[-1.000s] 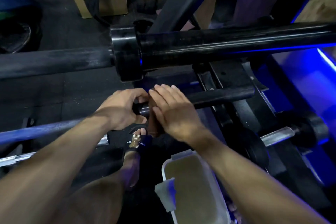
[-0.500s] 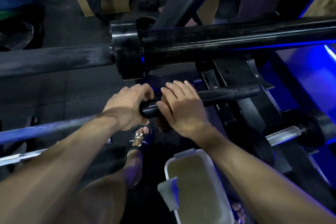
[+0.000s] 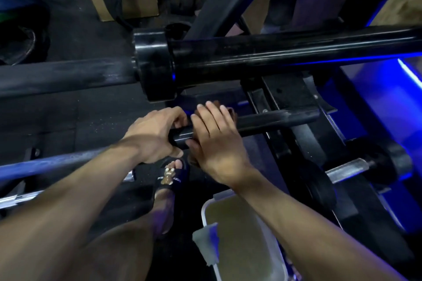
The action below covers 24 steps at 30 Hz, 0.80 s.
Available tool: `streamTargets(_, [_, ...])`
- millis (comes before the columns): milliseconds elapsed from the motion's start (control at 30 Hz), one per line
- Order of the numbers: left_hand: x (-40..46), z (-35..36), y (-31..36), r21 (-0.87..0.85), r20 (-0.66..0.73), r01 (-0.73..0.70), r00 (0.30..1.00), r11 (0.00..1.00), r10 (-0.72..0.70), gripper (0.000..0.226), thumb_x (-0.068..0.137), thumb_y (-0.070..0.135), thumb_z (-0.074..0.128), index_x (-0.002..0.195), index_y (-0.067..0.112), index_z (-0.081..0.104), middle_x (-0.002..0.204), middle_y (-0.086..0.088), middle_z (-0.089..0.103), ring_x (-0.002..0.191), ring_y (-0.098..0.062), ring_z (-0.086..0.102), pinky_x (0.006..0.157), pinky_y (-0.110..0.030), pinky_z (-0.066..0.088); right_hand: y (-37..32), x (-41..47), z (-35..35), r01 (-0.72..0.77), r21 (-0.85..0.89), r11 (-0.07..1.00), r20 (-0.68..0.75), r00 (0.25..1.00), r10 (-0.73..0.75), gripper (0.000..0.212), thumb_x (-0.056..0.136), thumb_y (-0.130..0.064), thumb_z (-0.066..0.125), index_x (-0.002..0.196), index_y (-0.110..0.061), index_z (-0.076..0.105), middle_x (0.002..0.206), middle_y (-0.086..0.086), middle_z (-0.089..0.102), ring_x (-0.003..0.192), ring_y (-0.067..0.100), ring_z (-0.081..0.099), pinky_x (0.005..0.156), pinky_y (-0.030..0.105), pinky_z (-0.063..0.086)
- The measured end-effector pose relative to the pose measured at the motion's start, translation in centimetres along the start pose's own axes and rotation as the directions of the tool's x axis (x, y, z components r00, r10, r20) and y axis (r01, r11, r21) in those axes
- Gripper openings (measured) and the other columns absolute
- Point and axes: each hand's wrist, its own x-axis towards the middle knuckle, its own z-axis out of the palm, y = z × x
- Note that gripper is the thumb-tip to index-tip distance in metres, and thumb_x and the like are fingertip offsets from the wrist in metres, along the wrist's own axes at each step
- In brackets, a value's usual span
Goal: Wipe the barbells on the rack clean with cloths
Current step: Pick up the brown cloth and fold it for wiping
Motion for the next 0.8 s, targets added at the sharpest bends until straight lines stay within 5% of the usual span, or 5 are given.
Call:
streamTargets(100, [-0.2,0.1,-0.1,0.027,-0.017,0.002,1.0,1.0,-0.002,0.064,0.061,0.034,0.092,0.102,0.042,0.043,0.104,0.018,0.053,0.101,-0.016,0.05,0.088,-0.042,0.045,4.1,-0.3,-1.0,0.093,0.039,0.995,0.074,0.993,-0.095,0.059,0.1,-0.047,0.038,0.146,-0.013,0.051,0.152,0.012,0.05,0.141,0.029,0.043,0.122,0.044,0.028])
streamTargets(333, [-0.3,0.1,0.7,0.149,-0.011,-0.008,1.0,0.989,0.009,0.074,0.067,0.035,0.088,0.126,0.047,0.045,0.11,0.019,0.047,0.106,-0.016,0.047,0.088,-0.038,0.041,8.8,0.0,-1.9,-0.505,-0.116,0.855,0.012,0.86,0.51,0.063,0.095,-0.037,0.009,0.109,-0.016,0.067,0.117,0.005,0.066,0.118,0.028,0.054,0.111,0.049,0.035])
streamTargets(600, [-0.4,0.7,1.6,0.323,-0.009,0.021,1.0,0.946,-0.02,0.052,0.077,0.046,0.077,0.123,0.042,0.054,0.108,0.011,0.039,0.112,-0.021,0.045,0.097,-0.039,0.034,3.2,0.6,-0.8,-0.124,0.106,0.987,-0.005,0.992,0.125,0.049,0.096,-0.033,0.034,0.127,-0.014,0.067,0.131,0.008,0.066,0.127,0.028,0.056,0.118,0.047,0.033])
streamTargets(700, [-0.3,0.4,1.7,0.273,0.054,0.018,0.998,0.962,-0.034,0.041,0.079,0.065,0.068,0.108,0.041,0.052,0.108,0.013,0.059,0.113,-0.02,0.056,0.105,-0.039,0.032,8.4,0.2,-1.6,-0.357,0.02,0.934,0.015,0.934,0.357,0.054,0.093,-0.033,0.025,0.113,-0.014,0.071,0.12,0.006,0.07,0.119,0.029,0.058,0.111,0.049,0.036])
streamTargets(800, [-0.3,0.2,1.9,0.172,0.07,0.045,0.996,0.984,-0.057,0.041,0.096,0.07,0.04,0.111,0.036,0.058,0.108,0.01,0.067,0.114,-0.021,0.058,0.102,-0.037,0.031,10.1,0.1,-1.9,-0.641,-0.014,0.768,0.108,0.762,0.638,0.051,0.102,-0.033,0.024,0.132,-0.019,0.062,0.145,-0.002,0.055,0.146,0.02,0.034,0.124,0.045,0.011])
